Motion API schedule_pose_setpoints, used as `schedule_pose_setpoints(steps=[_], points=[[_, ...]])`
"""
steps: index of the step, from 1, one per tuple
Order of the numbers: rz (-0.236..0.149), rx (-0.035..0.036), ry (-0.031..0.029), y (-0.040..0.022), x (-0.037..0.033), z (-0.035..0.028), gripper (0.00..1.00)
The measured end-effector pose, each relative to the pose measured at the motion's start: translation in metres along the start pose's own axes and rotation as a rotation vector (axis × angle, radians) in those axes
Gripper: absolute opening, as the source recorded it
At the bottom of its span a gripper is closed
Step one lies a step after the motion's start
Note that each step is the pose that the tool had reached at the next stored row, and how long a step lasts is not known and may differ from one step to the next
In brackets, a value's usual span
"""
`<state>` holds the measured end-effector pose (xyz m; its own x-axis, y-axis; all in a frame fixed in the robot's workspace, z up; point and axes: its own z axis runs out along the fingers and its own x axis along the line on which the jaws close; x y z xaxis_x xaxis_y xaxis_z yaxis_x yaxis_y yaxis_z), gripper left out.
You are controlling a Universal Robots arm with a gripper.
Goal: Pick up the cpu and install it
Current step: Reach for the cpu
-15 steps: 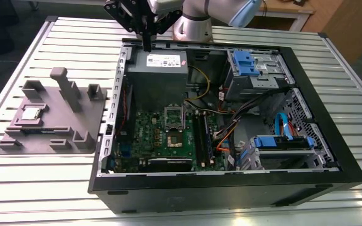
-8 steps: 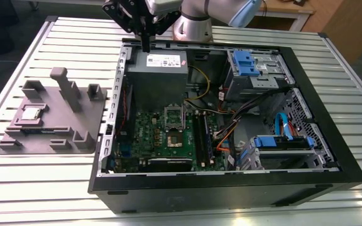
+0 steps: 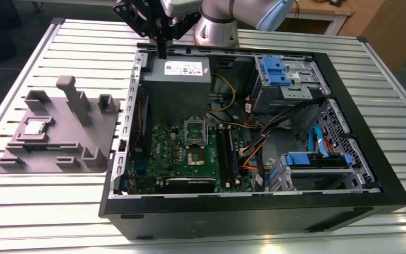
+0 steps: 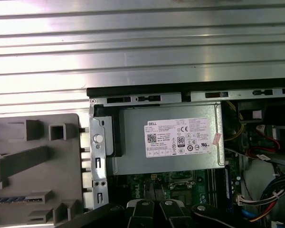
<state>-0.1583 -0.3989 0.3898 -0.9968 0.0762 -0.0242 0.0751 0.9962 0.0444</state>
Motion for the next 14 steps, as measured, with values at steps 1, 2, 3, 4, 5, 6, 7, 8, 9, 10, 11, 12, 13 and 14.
schedule_pose_setpoints(steps=[1, 2, 3, 4, 5, 6, 7, 8, 9, 10, 11, 12, 13, 14], points=[[0.0, 0.0, 0.0, 0.0, 0.0004, 0.0, 0.1], [0.0, 0.0, 0.0, -0.0001, 0.0008, 0.0001, 0.1], [0.0, 0.0, 0.0, -0.0001, 0.0012, 0.0001, 0.1], [0.0, -0.0001, 0.0, -0.0001, 0.0017, 0.0001, 0.1], [0.0, 0.0, 0.0, -0.0002, 0.0021, 0.0001, 0.1], [0.0, 0.0, 0.0, -0.0002, 0.0025, 0.0001, 0.1], [0.0, 0.0, 0.0, -0.0002, 0.0029, 0.0002, 0.1], [0.0, -0.0001, 0.0, -0.0003, 0.0033, 0.0002, 0.1], [0.0, 0.0, 0.0, -0.0003, 0.0036, 0.0002, 0.1], [0.0, 0.0, 0.0, -0.0003, 0.004, 0.0003, 0.1], [0.0, 0.0, 0.0, -0.0003, 0.0043, 0.0003, 0.1], [0.0, 0.0, 0.0, -0.0004, 0.0046, 0.0003, 0.1], [0.0, 0.0, 0.0, -0.0004, 0.005, 0.0004, 0.1], [0.0, 0.0, 0.0, -0.0004, 0.0052, 0.0005, 0.1]])
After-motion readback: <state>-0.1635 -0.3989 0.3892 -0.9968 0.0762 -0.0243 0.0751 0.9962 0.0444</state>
